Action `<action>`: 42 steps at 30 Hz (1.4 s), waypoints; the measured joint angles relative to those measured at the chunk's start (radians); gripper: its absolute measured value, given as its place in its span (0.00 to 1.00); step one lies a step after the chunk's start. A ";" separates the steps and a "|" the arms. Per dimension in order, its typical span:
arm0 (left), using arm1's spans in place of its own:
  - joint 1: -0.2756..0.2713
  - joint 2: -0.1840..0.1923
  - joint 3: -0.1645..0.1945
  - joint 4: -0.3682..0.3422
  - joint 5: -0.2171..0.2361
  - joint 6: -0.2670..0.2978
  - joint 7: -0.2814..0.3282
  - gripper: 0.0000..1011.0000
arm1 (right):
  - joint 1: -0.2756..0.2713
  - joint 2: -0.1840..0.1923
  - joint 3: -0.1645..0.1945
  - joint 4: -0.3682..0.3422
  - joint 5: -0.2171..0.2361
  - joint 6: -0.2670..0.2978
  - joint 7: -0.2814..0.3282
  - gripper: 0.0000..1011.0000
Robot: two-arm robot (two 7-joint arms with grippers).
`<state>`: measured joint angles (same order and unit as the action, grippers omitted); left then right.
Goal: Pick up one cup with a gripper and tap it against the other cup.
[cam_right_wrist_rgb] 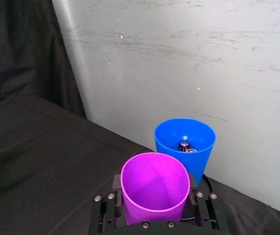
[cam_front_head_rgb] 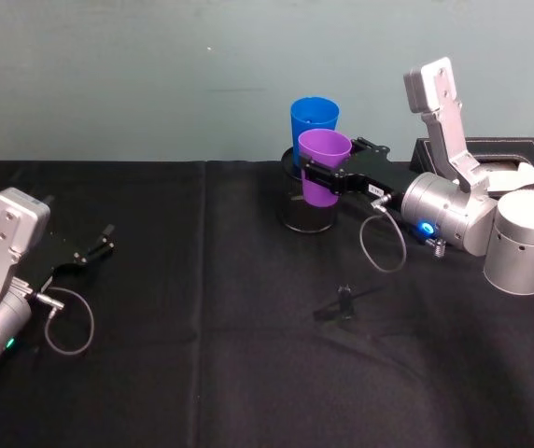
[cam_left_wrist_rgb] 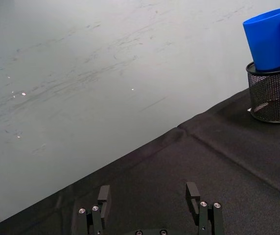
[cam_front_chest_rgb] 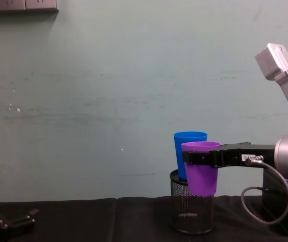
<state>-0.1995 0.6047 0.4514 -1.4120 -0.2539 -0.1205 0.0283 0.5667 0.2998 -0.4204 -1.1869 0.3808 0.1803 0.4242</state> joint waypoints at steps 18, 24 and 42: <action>0.000 0.000 0.000 0.000 0.000 0.000 0.000 0.99 | 0.000 0.000 0.000 0.000 0.000 0.000 0.000 0.73; 0.000 0.000 0.000 0.000 0.000 0.000 0.000 0.99 | 0.000 0.000 0.000 0.000 0.000 0.000 0.000 0.73; 0.000 0.000 0.000 0.000 0.000 0.000 0.000 0.99 | -0.131 0.065 0.001 -0.143 -0.029 -0.058 -0.004 0.73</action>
<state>-0.1995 0.6047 0.4514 -1.4120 -0.2539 -0.1206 0.0283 0.4355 0.3646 -0.4192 -1.3304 0.3519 0.1221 0.4203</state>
